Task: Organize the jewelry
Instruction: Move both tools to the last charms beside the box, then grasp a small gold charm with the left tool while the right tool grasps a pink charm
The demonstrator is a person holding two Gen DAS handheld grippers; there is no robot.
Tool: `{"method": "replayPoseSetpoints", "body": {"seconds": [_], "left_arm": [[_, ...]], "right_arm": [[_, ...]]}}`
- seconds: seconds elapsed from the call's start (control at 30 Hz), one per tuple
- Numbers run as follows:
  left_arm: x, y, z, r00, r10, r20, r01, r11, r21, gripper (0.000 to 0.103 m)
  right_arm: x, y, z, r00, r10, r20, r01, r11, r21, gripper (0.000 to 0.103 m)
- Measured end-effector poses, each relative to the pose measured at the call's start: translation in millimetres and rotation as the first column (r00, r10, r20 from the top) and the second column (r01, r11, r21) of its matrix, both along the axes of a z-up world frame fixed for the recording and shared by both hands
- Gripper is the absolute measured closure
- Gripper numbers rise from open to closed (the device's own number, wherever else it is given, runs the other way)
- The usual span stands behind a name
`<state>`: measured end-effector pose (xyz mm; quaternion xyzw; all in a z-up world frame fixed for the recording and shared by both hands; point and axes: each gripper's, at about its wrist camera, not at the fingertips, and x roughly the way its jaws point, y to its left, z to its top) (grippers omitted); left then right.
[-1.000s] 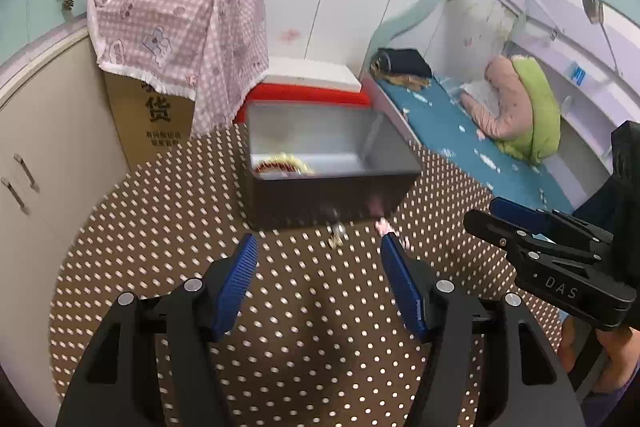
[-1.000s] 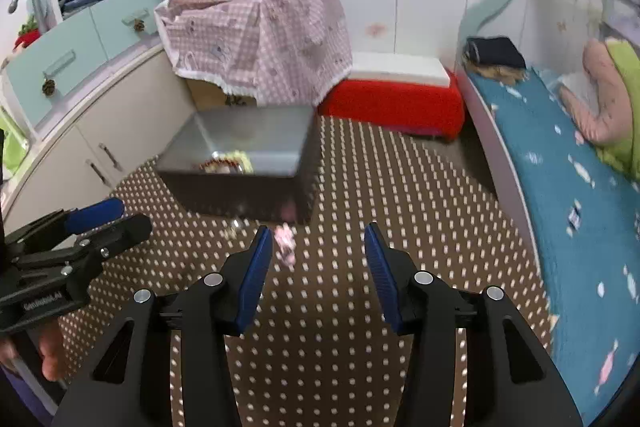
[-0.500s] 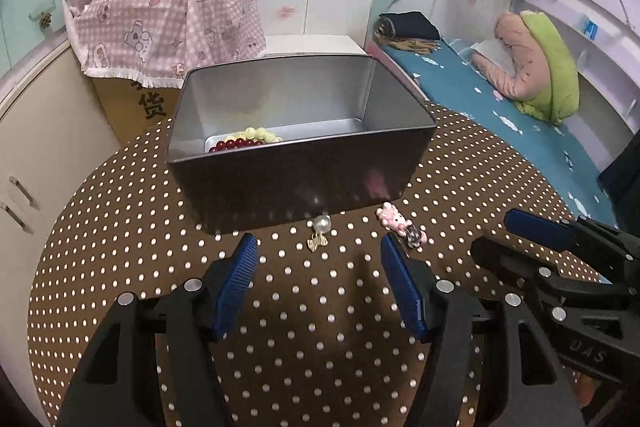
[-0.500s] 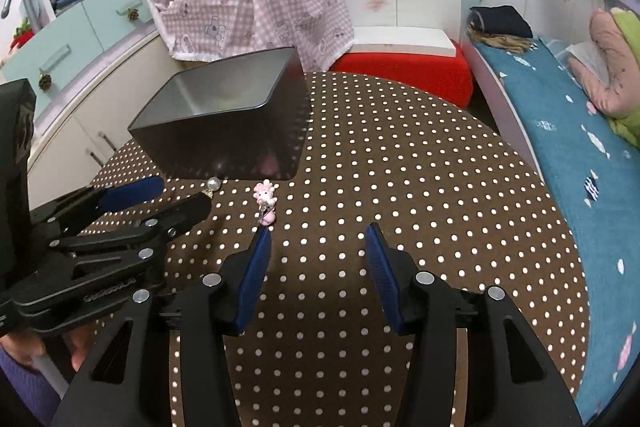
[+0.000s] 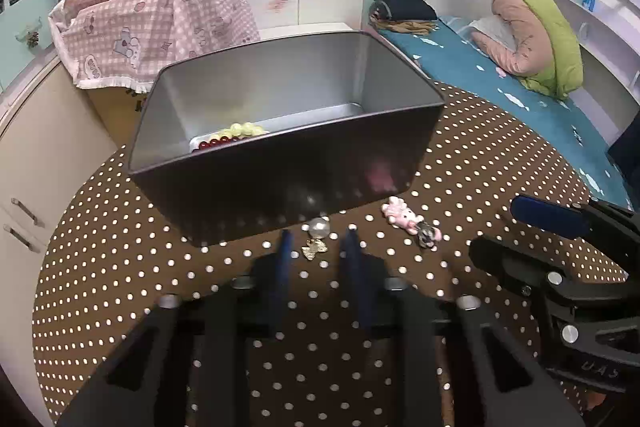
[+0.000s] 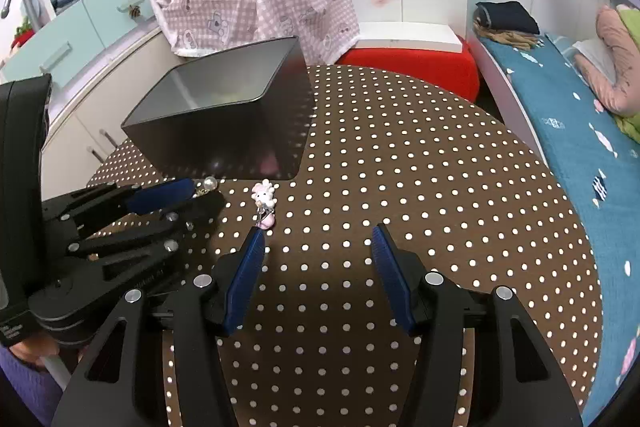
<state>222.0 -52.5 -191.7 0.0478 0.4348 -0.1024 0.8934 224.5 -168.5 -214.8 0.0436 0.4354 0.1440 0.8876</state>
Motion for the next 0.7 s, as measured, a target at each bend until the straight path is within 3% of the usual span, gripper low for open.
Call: {"method": "replayPoseSetpoints", "body": {"seconds": [0.43,0.6,0.7], "left_arm": [[-10.9,19.3,9.3,1.000,-0.019,-0.021,0.017,0.997,-0.076,0.093],[-16.3,32.0,13.8,1.000,-0.011,-0.018,0.009,0.995,-0.095,0.093],[-17.9,38.2,15.0,1.000,-0.005,-0.021,0.003,0.994,-0.113,0.093]], "right_arm": [[11.7,33.5,-4.6,0.998,0.058,-0.016,-0.058,0.997,-0.047,0.050],[16.3,46.3,-5.7,0.997,0.070,-0.020,-0.071,0.995,-0.069,0.058],[18.1,52.9,-5.4,0.997,0.071,-0.020,-0.073,0.993,-0.095,0.072]]}}
